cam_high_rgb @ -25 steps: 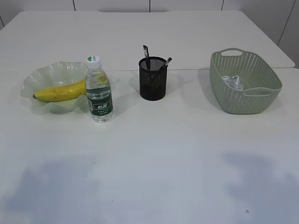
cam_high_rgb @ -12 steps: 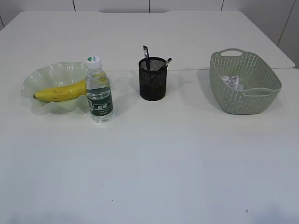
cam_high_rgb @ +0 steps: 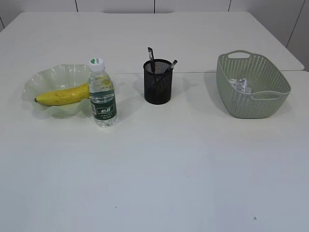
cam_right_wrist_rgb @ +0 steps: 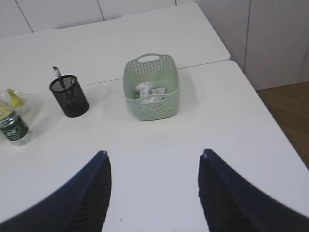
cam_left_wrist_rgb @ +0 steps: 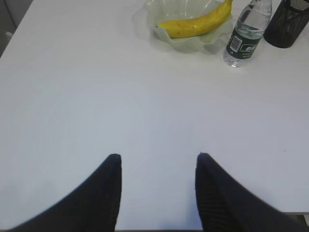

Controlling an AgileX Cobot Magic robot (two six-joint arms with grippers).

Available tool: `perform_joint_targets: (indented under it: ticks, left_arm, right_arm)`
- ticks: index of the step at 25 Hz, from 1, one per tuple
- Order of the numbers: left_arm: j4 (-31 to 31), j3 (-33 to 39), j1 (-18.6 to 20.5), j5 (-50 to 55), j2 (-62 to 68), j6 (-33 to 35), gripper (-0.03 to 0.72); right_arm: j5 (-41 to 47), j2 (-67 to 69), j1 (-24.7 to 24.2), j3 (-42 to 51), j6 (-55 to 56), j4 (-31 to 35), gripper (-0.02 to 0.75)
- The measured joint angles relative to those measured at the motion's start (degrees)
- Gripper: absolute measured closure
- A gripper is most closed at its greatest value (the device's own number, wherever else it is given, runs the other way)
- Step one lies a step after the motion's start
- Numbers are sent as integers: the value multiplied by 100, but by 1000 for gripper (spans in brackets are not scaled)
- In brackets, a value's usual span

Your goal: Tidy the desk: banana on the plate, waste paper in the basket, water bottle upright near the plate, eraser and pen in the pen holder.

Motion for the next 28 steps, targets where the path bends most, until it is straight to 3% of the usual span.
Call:
perform_joint_targets:
  ticks: [9, 28]
  left_arm:
    - [-230, 401, 0, 0, 0, 107, 344]
    - [-303, 945, 0, -842, 0, 351, 357]
  right_arm:
    - [9, -20, 0, 136, -577, 516, 305]
    - [9, -122, 0, 2328, -1371, 670, 305]
